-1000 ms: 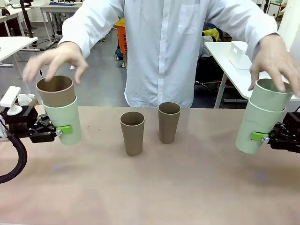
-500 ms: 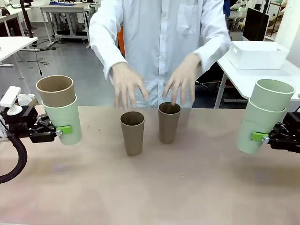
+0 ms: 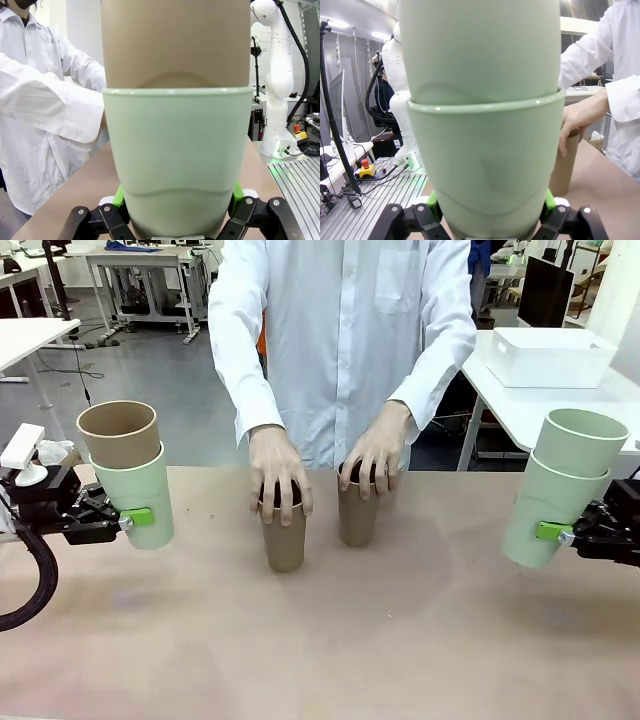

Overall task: Stack the cups and store them in the basket.
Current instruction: Place the stack of Reusable plastic cups into the Pantry Basket.

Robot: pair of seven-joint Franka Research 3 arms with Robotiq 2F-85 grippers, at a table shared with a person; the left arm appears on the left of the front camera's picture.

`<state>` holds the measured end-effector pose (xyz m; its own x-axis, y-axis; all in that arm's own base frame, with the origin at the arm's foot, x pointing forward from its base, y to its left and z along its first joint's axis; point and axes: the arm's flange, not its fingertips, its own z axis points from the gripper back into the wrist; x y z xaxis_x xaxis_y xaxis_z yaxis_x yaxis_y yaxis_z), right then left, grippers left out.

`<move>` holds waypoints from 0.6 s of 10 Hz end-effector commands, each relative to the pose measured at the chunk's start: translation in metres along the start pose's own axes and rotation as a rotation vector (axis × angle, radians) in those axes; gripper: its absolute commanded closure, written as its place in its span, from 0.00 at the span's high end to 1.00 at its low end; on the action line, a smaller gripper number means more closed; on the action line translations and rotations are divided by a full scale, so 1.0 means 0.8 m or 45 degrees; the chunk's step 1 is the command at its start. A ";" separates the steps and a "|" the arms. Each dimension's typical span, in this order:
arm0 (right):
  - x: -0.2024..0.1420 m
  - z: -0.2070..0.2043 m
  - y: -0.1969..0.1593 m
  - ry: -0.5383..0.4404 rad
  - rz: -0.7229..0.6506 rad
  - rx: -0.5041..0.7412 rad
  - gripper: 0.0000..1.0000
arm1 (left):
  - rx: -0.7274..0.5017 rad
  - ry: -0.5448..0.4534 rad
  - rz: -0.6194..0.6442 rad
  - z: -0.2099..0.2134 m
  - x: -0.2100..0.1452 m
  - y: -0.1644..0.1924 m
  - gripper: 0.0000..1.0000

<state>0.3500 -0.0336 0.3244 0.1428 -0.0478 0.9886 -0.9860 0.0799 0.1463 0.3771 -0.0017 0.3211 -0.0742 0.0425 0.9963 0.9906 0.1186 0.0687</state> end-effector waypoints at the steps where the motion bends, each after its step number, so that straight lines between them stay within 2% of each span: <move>1: 0.004 -0.002 -0.002 -0.010 0.010 -0.009 0.85 | -0.005 -0.004 -0.020 -0.002 0.003 -0.003 0.85; 6: 0.004 -0.002 -0.002 -0.010 0.010 -0.009 0.85 | -0.005 -0.004 -0.020 -0.002 0.003 -0.003 0.85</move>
<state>0.3500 -0.0336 0.3244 0.1429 -0.0478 0.9886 -0.9860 0.0799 0.1463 0.3771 -0.0017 0.3211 -0.0742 0.0425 0.9963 0.9906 0.1186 0.0687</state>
